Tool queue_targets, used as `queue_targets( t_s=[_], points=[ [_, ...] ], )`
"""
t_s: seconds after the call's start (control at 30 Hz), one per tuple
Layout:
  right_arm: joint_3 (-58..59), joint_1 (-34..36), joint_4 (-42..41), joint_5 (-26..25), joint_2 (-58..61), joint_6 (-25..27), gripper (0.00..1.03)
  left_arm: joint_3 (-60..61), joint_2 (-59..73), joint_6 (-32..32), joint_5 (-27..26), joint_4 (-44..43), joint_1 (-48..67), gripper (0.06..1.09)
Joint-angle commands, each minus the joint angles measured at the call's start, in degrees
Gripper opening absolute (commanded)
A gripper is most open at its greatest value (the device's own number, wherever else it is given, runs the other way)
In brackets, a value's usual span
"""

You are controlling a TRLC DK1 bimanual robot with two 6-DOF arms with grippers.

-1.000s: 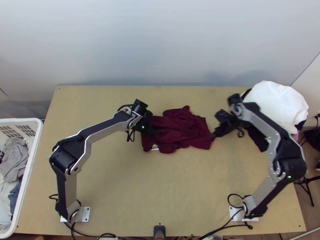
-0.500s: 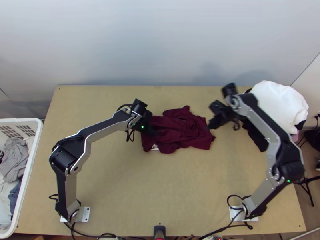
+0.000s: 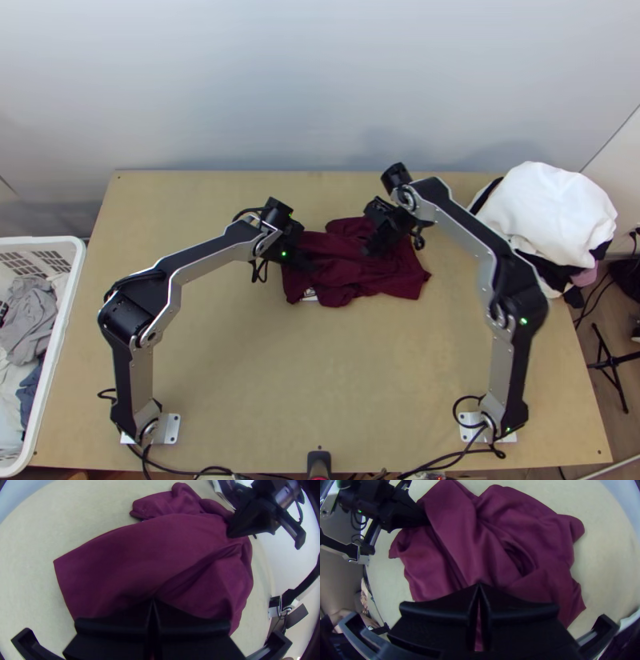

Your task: Fold the t-shirt

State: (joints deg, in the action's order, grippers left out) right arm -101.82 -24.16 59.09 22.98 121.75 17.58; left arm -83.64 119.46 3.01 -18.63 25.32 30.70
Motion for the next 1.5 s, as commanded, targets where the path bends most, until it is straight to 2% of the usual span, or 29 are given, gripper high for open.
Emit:
queue_targets(
  t_s=[0.0, 0.17, 0.37, 0.63, 0.67, 0.7, 0.77, 0.83, 0.87, 0.93, 1.13, 1.3, 1.47],
  points=[
    [-7.3, 0.5, 0.1, 1.0, 10.3, 1.1, 0.03, 0.1, 0.0, 0.0, -0.1, 0.1, 0.0, 0.10],
    [-16.5, 4.7, 0.1, 0.9, 15.9, 0.4, 0.03, 0.1, 0.0, -0.2, -0.1, 0.1, 0.0, 0.10],
    [-29.0, 7.4, 1.0, 0.3, 16.4, -1.4, 0.03, 0.2, 0.0, -0.6, -0.1, 0.2, 0.3, 0.10],
    [-27.3, 10.3, 9.3, -0.3, 13.6, 0.4, 0.03, 0.5, -0.3, -1.0, -0.1, 0.3, 0.9, 0.10],
    [-26.6, 11.1, 10.3, -0.2, 13.1, 0.1, 0.05, 0.5, -0.5, -1.0, -0.1, 0.5, 0.9, 0.10],
    [-25.8, 11.7, 11.0, -0.1, 12.2, -0.1, 0.12, 0.4, -0.8, -1.0, -0.2, 0.8, 0.8, 0.10],
    [-24.4, 13.0, 12.8, 0.0, 10.2, -0.3, 0.30, 0.5, -2.5, -1.0, -2.2, 2.0, 0.3, 0.11],
    [-22.8, 14.6, 15.1, 0.0, 8.3, -0.4, 0.64, 0.4, -5.6, -0.8, -2.8, 3.3, -0.2, 0.35],
    [-22.3, 15.5, 16.6, 0.0, 7.5, -0.5, 0.77, 0.5, -7.9, -0.3, -2.8, 3.7, -0.6, 0.53],
    [-20.5, 17.3, 18.1, 0.5, 6.2, 0.1, 0.85, 0.3, -11.7, 0.7, -2.8, 3.9, -1.2, 1.06],
    [-11.3, 21.9, 18.0, 6.3, 3.9, 2.4, 0.87, -1.9, -18.7, 1.3, -4.7, 7.3, -3.2, 1.05],
    [-5.0, 22.8, 14.6, 8.2, 4.4, 4.3, 0.90, -0.7, -20.0, 0.2, -4.8, 10.0, -7.5, 1.05],
    [-4.4, 22.8, 12.4, 10.0, 6.8, 5.6, 0.92, -0.6, -22.6, -1.0, -5.6, 12.9, -10.9, 1.05]
  ],
)
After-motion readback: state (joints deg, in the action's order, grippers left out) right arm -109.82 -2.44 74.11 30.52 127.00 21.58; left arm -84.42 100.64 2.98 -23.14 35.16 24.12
